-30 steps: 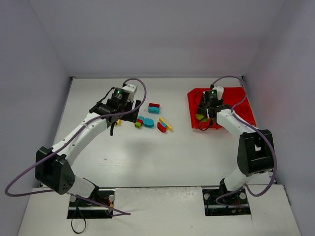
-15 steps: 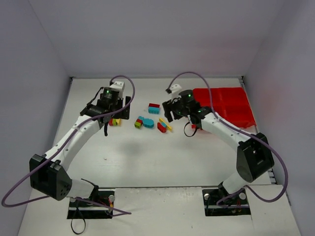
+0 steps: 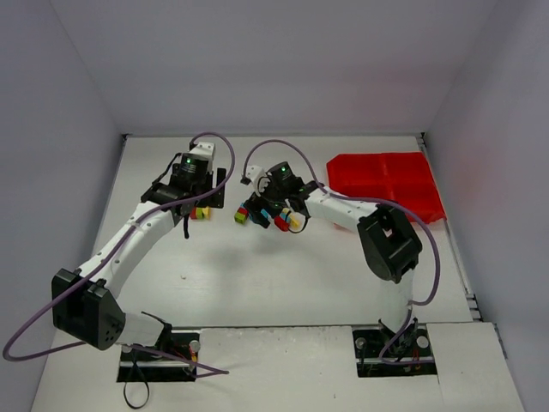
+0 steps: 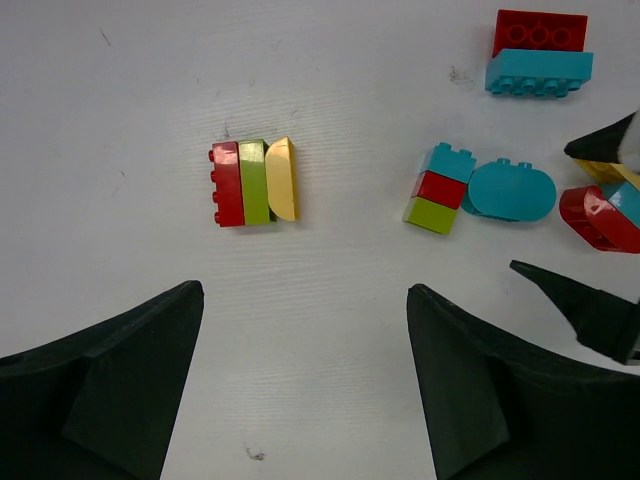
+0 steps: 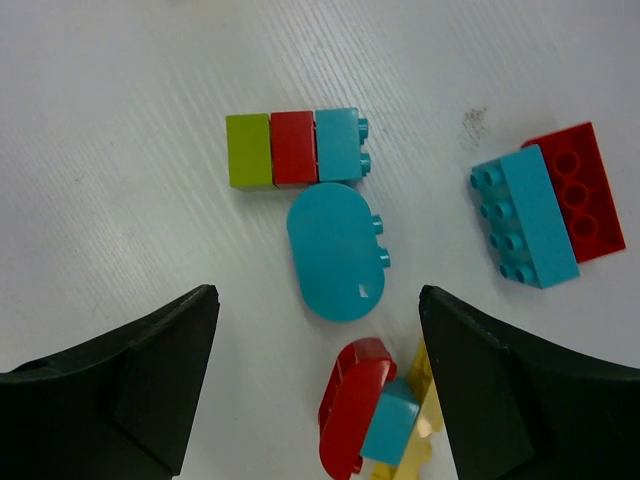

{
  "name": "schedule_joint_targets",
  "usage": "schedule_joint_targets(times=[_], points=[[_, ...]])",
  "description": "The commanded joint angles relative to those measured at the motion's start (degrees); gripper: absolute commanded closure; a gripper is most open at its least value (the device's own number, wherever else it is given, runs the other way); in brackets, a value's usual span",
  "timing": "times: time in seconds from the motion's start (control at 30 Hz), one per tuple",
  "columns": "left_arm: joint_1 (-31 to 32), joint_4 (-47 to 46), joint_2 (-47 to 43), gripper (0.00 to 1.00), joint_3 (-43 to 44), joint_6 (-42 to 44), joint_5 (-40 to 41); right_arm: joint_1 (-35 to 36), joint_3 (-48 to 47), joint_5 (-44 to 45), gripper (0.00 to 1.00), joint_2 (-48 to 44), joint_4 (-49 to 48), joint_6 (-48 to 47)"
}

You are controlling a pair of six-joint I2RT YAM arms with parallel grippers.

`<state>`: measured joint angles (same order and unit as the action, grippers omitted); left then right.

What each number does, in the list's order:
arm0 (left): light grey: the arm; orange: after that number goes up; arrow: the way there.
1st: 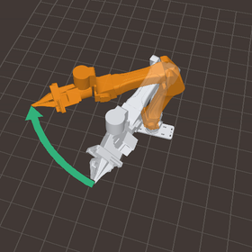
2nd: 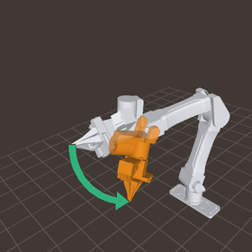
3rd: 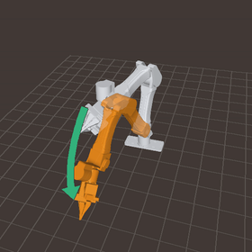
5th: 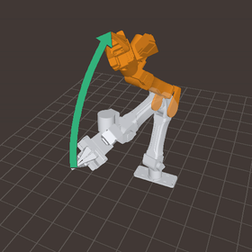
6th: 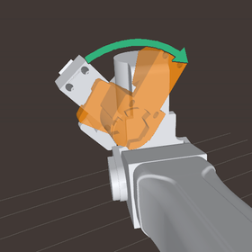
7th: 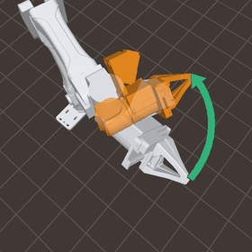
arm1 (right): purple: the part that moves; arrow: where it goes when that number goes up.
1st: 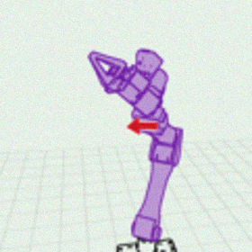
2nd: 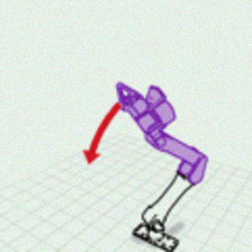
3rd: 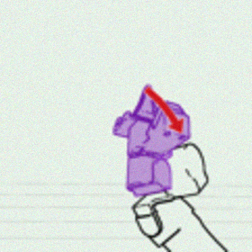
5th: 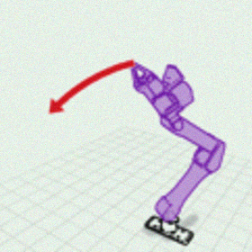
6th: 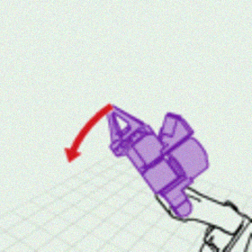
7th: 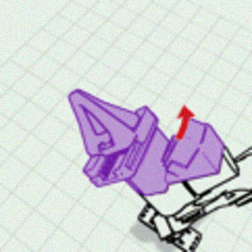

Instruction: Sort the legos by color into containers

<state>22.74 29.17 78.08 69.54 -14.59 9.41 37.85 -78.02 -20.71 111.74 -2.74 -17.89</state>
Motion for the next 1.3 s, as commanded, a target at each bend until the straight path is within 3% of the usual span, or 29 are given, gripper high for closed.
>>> schedule_joint_targets(times=[0.0, 0.27, 0.43, 0.6, 0.73, 0.77, 0.83, 1.07, 1.1, 1.27], points=[[-0.5, -2.7, -2.3, 0.24, 1.0, -0.8, 1.7, 1.2, -5.2, -1.4, 0.22, 1.4, -2.0, -3.0], [-0.5, -2.7, -2.2, 0.24, 0.9, -0.8, 1.5, 1.8, -7.6, 2.3, 0.26, 6.7, -2.1, -3.5], [-0.5, -2.8, -2.2, 0.24, 1.0, -0.8, 1.4, 1.8, -7.5, 2.6, 0.36, 8.1, -2.0, -3.5], [-0.5, -3.0, -2.4, 0.24, 0.8, -0.9, 1.7, 1.8, -7.3, 2.7, 0.60, 8.0, -2.1, -3.1], [-0.6, -3.1, -2.3, 0.24, 0.7, -0.9, 1.4, 1.6, -5.9, 4.5, 0.93, 4.5, -2.8, -2.9], [-0.6, -3.1, -2.4, 0.24, 0.8, -1.0, 1.3, 1.4, -5.6, 5.2, 0.96, 3.8, -2.9, -2.8], [-0.5, -3.1, -2.5, 0.24, 0.8, -1.0, 1.2, 0.7, -4.9, 8.0, 1.00, 1.0, -3.4, -1.3], [-0.5, -3.2, -2.0, 0.24, 0.8, -1.0, 0.3, -7.5, -0.6, 16.1, 1.00, -9.3, -7.1, 8.5], [-0.5, -3.1, -1.8, 0.24, 0.8, -1.0, 0.2, -10.7, -0.6, 23.4, 1.00, -11.7, -6.9, 11.4], [-0.5, -3.0, -1.5, 0.24, 0.9, -1.0, -0.3, -17.3, -0.4, 33.4, 1.00, -12.2, -6.0, 17.2]])
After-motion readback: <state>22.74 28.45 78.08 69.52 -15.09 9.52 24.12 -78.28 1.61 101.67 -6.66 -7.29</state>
